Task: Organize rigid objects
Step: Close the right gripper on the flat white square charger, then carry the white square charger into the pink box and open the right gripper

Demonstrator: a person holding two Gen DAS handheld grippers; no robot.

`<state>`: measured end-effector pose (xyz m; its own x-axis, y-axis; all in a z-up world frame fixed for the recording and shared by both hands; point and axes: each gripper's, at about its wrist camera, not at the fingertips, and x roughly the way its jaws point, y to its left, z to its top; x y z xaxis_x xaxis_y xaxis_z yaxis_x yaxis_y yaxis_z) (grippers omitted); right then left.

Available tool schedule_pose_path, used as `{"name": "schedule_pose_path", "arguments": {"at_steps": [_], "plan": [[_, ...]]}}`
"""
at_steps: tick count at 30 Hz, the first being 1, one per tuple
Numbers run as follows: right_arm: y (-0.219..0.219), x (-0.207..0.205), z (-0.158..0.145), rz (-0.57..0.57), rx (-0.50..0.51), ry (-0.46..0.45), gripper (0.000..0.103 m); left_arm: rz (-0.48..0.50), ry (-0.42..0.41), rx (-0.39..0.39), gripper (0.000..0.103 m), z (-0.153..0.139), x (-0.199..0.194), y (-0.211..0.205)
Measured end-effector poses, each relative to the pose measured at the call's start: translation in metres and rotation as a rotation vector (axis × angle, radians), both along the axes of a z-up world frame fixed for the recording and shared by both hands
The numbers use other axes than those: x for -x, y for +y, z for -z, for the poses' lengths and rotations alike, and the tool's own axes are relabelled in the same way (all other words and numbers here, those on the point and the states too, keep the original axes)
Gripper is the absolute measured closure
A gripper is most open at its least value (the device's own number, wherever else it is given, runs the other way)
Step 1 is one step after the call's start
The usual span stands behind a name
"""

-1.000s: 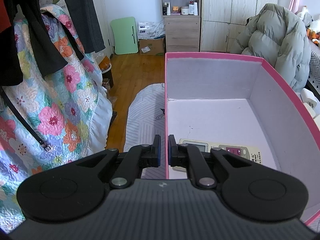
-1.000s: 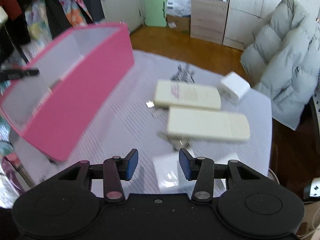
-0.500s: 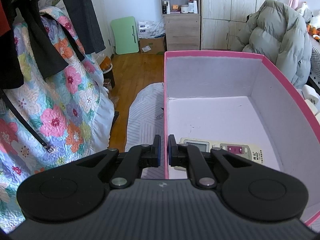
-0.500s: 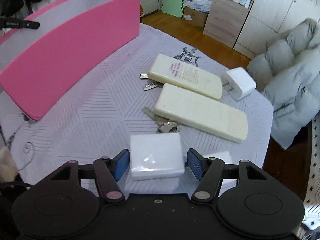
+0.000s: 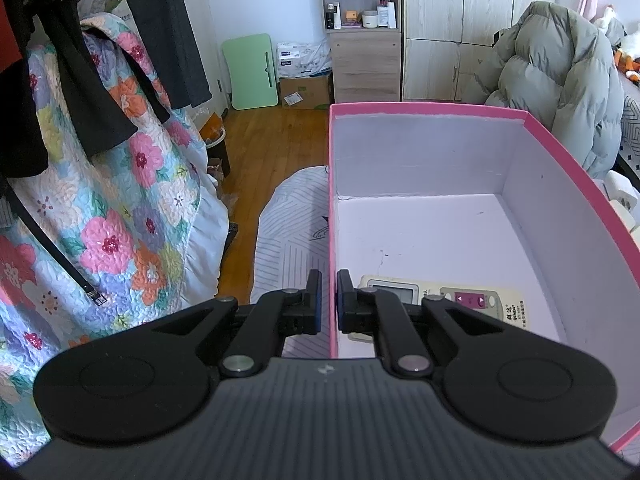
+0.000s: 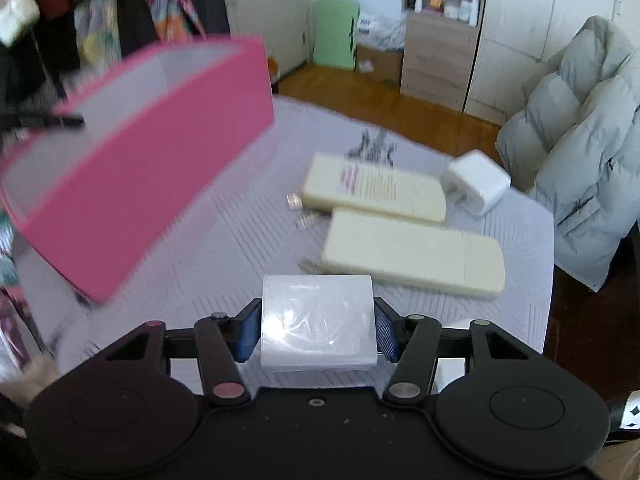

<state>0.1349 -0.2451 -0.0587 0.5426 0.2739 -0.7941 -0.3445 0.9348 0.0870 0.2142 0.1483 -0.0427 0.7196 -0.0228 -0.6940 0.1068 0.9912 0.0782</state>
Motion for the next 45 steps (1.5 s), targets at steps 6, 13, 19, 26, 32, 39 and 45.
{"name": "schedule_pose_path", "arguments": {"at_steps": [6, 13, 19, 26, 32, 39, 45], "plan": [[0.031, 0.010, -0.055, -0.116, -0.078, -0.145, 0.041, -0.004, -0.005, 0.013, 0.095, -0.001, 0.000, 0.000], [0.101, 0.000, -0.100, -0.400, -0.152, -0.204, 0.041, -0.014, -0.010, 0.034, 0.095, -0.001, 0.002, 0.004], [0.185, -0.047, -0.104, -0.656, 0.066, -0.083, 0.041, -0.007, -0.014, 0.026, 0.095, -0.001, 0.001, 0.004], [0.243, -0.086, -0.046, -0.830, 0.257, 0.198, 0.041, 0.007, -0.021, 0.033, 0.096, 0.001, 0.000, 0.005], [0.249, -0.086, -0.010, -0.883, 0.345, 0.318, 0.041, 0.001, -0.033, 0.023, 0.095, 0.000, 0.001, 0.004], [0.230, -0.076, -0.026, -0.838, 0.312, 0.238, 0.038, -0.004, -0.035, 0.027, 0.095, 0.001, -0.001, 0.005], [0.176, -0.057, -0.091, -0.690, 0.147, 0.030, 0.038, -0.010, -0.032, 0.030, 0.095, 0.002, 0.001, 0.004]]}}
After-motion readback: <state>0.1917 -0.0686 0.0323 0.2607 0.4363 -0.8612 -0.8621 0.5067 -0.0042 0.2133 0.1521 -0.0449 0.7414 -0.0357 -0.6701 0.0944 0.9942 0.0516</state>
